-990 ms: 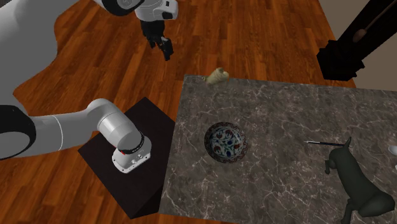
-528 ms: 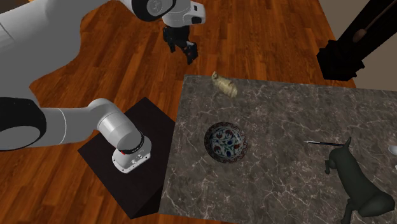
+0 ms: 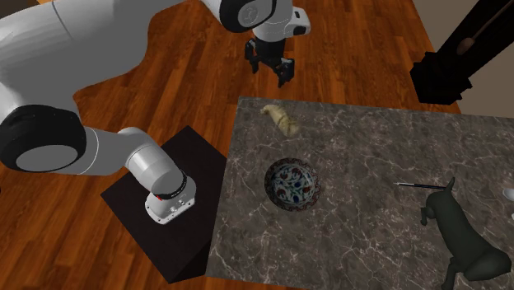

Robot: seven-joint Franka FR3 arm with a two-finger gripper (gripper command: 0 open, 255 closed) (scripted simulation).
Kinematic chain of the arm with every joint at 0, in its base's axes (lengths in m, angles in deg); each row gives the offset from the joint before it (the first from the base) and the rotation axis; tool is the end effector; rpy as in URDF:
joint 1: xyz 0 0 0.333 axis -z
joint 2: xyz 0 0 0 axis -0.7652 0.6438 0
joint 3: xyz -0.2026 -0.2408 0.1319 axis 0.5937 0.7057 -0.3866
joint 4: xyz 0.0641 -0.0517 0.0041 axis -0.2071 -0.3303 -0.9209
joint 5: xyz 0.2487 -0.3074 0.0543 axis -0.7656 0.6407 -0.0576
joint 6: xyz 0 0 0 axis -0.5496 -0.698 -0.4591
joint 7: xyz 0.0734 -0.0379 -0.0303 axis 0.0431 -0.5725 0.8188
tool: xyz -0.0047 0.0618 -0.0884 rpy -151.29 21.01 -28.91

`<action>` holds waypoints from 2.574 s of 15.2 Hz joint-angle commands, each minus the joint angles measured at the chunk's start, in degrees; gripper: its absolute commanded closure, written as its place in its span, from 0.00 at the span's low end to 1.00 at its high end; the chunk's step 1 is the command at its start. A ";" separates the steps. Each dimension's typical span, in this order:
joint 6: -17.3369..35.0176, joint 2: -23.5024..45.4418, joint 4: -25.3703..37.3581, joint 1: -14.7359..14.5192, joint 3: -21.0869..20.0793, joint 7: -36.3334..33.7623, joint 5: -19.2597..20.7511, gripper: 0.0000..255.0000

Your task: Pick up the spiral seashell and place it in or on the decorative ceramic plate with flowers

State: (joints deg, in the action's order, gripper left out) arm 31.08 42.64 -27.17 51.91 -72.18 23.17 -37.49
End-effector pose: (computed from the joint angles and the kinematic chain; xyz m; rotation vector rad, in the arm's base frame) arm 0.3978 -0.1481 0.6401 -3.0885 -0.1624 -0.0929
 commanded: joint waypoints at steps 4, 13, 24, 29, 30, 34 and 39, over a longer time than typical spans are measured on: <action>3.63 0.93 -2.60 0.14 1.00 1.62 0.17 0.00; 6.38 0.78 -5.49 0.19 1.06 1.57 0.25 0.00; 6.36 0.77 -5.48 0.19 1.06 1.57 0.25 1.00; 11.43 -2.09 -11.70 -3.43 4.95 28.32 7.87 0.00; 13.65 -2.83 -13.56 -4.69 6.63 37.26 10.46 0.00; 19.82 -3.63 -17.43 -7.61 11.11 55.91 15.78 0.00; 23.92 -2.22 -20.07 -7.53 12.23 55.94 16.14 0.00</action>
State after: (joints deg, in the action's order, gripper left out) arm 54.18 40.01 -46.91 44.38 -60.30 78.83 -21.41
